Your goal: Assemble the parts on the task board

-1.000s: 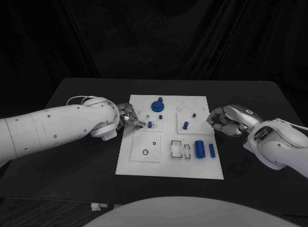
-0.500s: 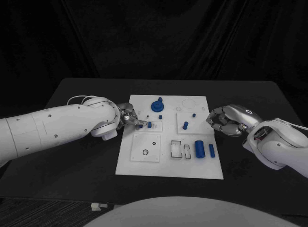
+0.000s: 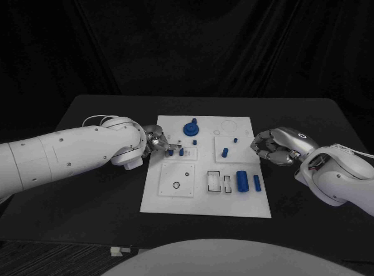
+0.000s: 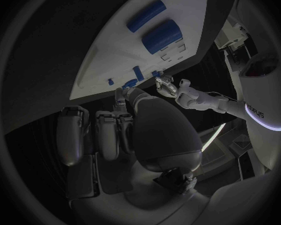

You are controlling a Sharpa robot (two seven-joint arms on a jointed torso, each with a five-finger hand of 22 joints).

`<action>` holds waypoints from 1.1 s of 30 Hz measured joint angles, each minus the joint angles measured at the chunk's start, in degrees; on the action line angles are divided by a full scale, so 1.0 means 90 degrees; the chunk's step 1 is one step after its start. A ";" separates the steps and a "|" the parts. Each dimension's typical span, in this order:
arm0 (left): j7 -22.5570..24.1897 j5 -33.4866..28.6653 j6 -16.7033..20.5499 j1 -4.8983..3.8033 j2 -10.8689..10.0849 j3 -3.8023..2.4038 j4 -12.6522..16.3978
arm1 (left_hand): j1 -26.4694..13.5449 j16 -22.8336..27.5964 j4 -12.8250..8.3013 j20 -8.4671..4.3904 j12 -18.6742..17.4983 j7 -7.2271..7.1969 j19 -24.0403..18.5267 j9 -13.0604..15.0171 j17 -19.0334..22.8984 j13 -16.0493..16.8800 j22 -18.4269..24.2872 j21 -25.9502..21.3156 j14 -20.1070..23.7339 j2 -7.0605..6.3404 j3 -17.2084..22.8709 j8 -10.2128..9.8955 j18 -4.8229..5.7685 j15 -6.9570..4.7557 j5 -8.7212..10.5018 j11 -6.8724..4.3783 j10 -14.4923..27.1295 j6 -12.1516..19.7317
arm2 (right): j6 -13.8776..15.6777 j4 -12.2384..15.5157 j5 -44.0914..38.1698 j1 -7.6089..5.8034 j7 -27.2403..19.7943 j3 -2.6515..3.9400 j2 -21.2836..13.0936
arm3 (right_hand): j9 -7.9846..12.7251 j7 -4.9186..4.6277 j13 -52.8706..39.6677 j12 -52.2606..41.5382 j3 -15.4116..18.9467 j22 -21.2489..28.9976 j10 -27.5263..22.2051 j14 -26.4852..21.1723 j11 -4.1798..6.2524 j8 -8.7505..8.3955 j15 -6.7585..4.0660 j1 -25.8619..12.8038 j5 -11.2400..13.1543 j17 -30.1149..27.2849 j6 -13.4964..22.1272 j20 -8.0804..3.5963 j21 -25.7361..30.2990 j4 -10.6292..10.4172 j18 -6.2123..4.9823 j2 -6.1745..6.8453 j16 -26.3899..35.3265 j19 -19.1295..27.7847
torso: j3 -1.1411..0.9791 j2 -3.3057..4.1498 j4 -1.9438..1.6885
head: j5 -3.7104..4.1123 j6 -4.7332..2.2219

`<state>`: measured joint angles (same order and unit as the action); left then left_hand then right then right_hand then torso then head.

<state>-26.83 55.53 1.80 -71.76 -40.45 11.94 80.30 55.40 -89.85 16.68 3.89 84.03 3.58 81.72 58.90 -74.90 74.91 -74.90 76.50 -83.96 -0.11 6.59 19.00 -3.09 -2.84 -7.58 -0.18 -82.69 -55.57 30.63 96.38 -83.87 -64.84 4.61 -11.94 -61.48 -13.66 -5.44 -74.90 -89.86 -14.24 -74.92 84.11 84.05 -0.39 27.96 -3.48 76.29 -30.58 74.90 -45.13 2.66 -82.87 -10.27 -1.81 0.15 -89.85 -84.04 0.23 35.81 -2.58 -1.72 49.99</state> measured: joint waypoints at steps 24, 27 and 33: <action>0.0053 -0.0013 0.0042 0.0003 -0.0009 0.0016 -0.0005 | 0.0368 0.0000 0.0009 0.0000 0.0000 -0.0079 0.0000 0.0760 0.0000 0.0000 0.0000 0.0000 0.0000 0.0405 -0.0542 0.1169 0.0001 0.0000 -0.2105 0.0000 0.0000 0.0649 | 0.0000 0.0000 0.0000 0.0000 0.0001 0.0000 0.0001 | 0.0000 0.0000 0.0000 0.0000 0.0000 0.0001 0.0000 0.0000 0.0000 0.0000 0.0000 0.0000 0.0000 0.0000 0.0000 0.0000 0.0000 0.0000 0.0000 0.0000 0.0000 0.0000 | 0.0000 0.0002 -0.0002 | -0.0001 0.0000; 0.0053 -0.0008 0.0036 0.0003 -0.0015 0.0016 -0.0004 | 0.0584 0.0000 -0.0001 -0.0005 0.0000 -0.0102 -0.0004 0.0704 0.0000 0.0000 0.0000 0.0000 0.0000 0.0329 -0.0338 0.1196 0.0001 0.0000 -0.2747 -0.0013 0.0013 0.0672 | 0.0000 0.0000 0.0000 0.0000 0.0001 0.0000 0.0001 | 0.0000 0.0000 0.0000 0.0000 0.0000 0.0002 0.0000 0.0000 0.0000 0.0000 0.0000 0.0000 0.0000 0.0000 0.0000 0.0000 0.0000 0.0000 0.0000 0.0000 0.0000 0.0000 | 0.0000 0.0002 -0.0002 | -0.0004 0.0000; 0.0053 0.0050 0.0017 0.0004 -0.0022 0.0016 0.0001 | 0.0940 0.0000 -0.0018 -0.0024 0.0000 -0.0137 -0.0023 0.0674 0.0000 0.0000 0.0000 0.0000 0.0000 0.0151 0.0029 0.1291 0.0001 0.0000 -0.3385 -0.0068 0.0019 0.0706 | 0.0000 0.0000 0.0000 0.0000 0.0001 0.0000 0.0002 | 0.0000 0.0000 0.0000 0.0000 0.0000 0.0002 0.0000 0.0000 0.0000 0.0000 0.0000 0.0000 0.0000 0.0000 0.0000 0.0000 0.0000 0.0000 -0.0001 0.0000 0.0000 0.0000 | 0.0000 0.0002 0.0000 | -0.0016 0.0000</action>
<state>-26.35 55.98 1.94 -71.73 -40.65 12.09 80.31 63.86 -89.85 16.52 3.68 84.03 2.34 81.51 64.96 -74.90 74.91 -74.90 76.51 -83.96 1.25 6.85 30.62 -3.09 -2.85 -38.04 -0.79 -82.52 -49.21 30.63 96.37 -83.87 -64.84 4.62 -11.94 -61.46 -13.66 -5.45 -74.90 -89.86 -14.24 -74.91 84.11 84.05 -0.39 27.96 -3.48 76.29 -30.58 74.90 -45.13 2.66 -82.87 -10.28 -1.82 0.15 -89.85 -84.03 0.23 35.83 -2.58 -1.86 49.99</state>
